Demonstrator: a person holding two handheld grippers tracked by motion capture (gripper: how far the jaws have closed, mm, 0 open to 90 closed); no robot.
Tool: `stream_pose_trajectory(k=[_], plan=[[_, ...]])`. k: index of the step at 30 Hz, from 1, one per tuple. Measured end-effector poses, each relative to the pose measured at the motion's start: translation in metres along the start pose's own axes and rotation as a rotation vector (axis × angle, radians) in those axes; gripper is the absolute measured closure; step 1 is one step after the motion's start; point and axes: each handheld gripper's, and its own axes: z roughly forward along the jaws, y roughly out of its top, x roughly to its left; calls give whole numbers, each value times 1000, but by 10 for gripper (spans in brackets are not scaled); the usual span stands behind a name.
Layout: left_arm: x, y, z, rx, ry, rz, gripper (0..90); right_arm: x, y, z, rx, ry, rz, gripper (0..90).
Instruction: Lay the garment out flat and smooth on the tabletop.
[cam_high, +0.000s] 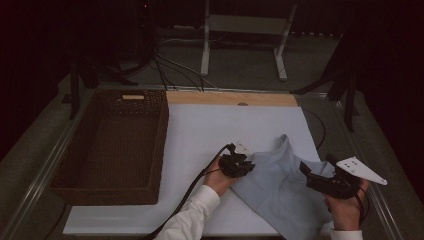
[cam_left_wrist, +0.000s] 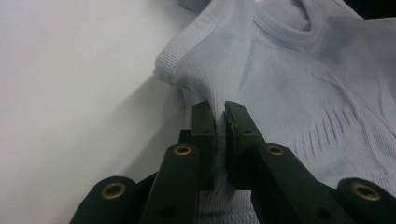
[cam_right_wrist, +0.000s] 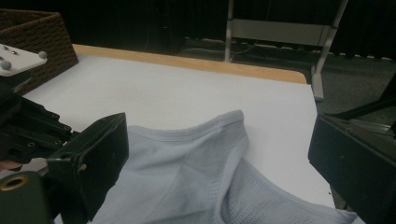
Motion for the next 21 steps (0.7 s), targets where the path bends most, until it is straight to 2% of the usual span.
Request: stream_pose_trajectory(k=[9,21], plan=[[1,0,-9,-8,9,-11,846,-1,0,-2,-6,-8,1,51],[10,-6,-25,-27,37,-36,847,-1,0,-2,-6,-7,3,51]])
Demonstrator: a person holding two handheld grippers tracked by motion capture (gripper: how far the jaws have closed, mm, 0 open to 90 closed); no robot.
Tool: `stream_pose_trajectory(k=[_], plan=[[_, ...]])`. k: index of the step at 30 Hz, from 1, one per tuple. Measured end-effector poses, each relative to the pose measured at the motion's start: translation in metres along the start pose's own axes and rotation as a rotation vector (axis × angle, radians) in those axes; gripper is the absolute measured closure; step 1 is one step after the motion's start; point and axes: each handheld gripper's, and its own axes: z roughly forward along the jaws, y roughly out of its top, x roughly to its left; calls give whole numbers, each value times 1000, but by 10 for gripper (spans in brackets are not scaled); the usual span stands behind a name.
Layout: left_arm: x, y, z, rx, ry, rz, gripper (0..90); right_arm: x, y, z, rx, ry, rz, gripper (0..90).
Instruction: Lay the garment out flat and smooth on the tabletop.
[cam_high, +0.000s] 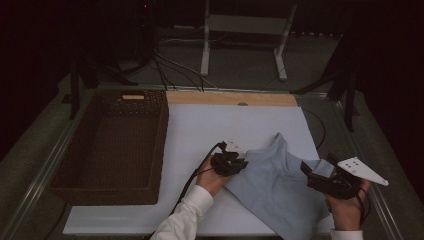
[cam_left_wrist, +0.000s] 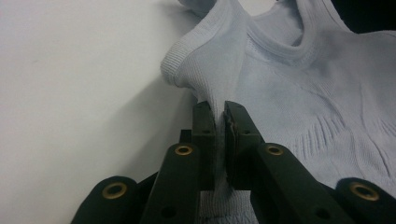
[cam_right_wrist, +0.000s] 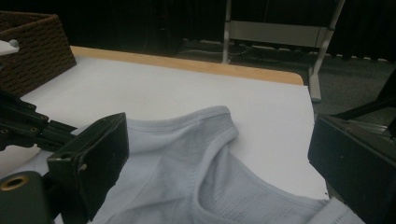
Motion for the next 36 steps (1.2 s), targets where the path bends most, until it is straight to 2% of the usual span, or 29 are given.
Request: stream_pose_trajectory(k=[11,36], plan=[[10,-4,-14,-18,27,-25,847,0,0,0,0,-2,0,51],[26,-13,-33,-42,74,-64,847,0,-1,1,17,-3,-1,63]])
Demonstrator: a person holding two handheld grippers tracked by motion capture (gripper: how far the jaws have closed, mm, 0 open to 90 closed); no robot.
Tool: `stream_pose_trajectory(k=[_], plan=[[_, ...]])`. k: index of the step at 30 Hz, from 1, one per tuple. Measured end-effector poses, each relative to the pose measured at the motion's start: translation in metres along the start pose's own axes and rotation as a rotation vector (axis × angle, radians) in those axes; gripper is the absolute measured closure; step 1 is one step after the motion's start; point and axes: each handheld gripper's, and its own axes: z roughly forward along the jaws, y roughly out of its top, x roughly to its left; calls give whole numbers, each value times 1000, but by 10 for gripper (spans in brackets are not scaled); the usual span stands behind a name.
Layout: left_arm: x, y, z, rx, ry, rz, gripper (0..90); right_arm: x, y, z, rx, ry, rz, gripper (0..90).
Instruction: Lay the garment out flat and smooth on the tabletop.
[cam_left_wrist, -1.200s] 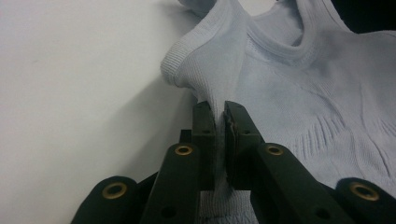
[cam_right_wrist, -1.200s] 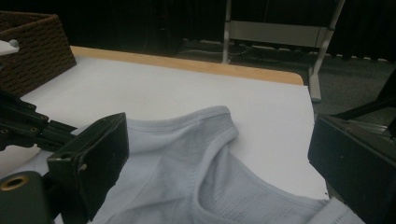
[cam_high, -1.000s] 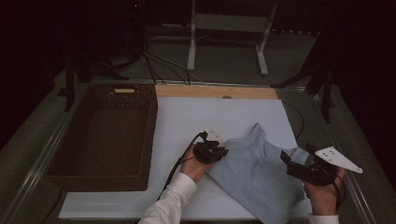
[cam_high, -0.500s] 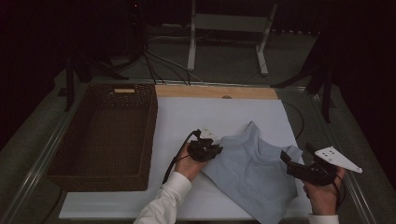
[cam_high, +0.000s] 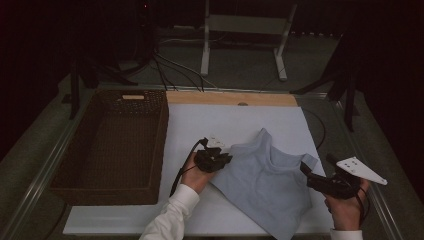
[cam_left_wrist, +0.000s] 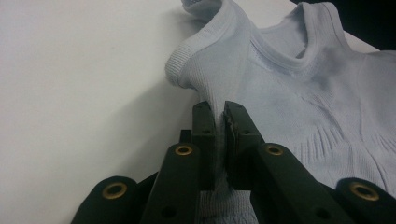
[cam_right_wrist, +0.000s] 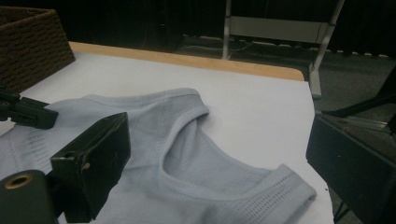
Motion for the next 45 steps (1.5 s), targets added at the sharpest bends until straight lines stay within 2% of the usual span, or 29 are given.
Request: stream_pose_trajectory(k=[13,15,26,41,45], plan=[[5,-5,-13,-3,17,-9,847,-1,0,1,14,3,9,69],[5,-6,-14,-5,17,-8,847,-1,-1,1,15,1,7,107],[6,-11,-24,-10,19,-13,846,1,-1,2,26,-3,3,112],[0,-23,-36,-7,7,-13,844,0,-1,5,37,-1,9,114],[-1,-27,-39,-12,3,-19,843,0,-2,7,45,2,9,140]])
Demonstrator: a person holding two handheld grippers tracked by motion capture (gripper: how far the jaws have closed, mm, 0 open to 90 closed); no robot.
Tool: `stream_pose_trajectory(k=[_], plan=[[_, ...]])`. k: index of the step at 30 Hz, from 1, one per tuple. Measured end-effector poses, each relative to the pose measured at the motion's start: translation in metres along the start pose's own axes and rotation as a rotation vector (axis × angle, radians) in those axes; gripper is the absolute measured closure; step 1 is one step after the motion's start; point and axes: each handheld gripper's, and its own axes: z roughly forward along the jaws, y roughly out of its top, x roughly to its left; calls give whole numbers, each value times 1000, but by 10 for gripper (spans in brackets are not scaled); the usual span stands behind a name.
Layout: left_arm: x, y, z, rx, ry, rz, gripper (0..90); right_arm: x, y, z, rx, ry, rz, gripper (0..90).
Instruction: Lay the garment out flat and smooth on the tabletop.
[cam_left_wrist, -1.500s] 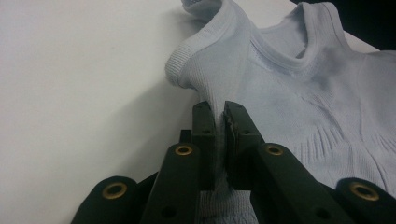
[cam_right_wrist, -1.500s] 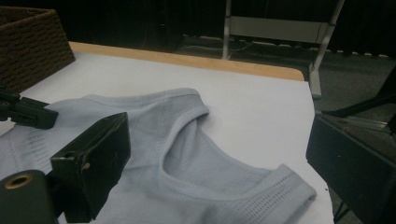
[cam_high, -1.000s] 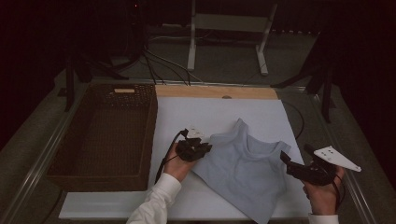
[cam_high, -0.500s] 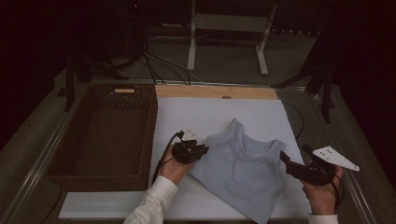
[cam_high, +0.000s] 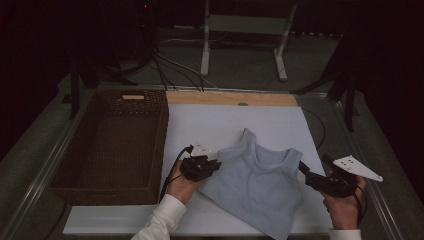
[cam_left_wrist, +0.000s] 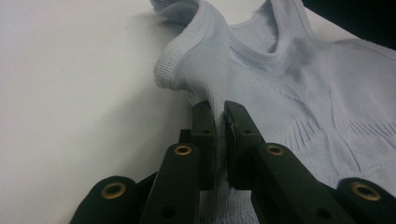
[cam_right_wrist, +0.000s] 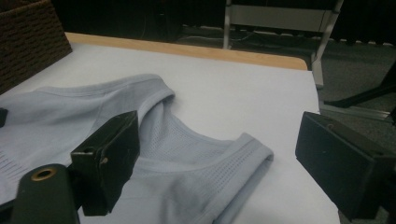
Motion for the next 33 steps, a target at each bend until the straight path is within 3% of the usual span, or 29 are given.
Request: stream_pose_trajectory(k=[14,26,33], plan=[[-3,-12,-11,-4,-6,-8,840,3,-5,11,85,3,-4,213],[-6,-21,-17,2,-12,-16,834,12,-16,18,161,3,-56,299],[-5,-26,-18,20,-12,-24,832,15,-24,18,195,32,-64,370]])
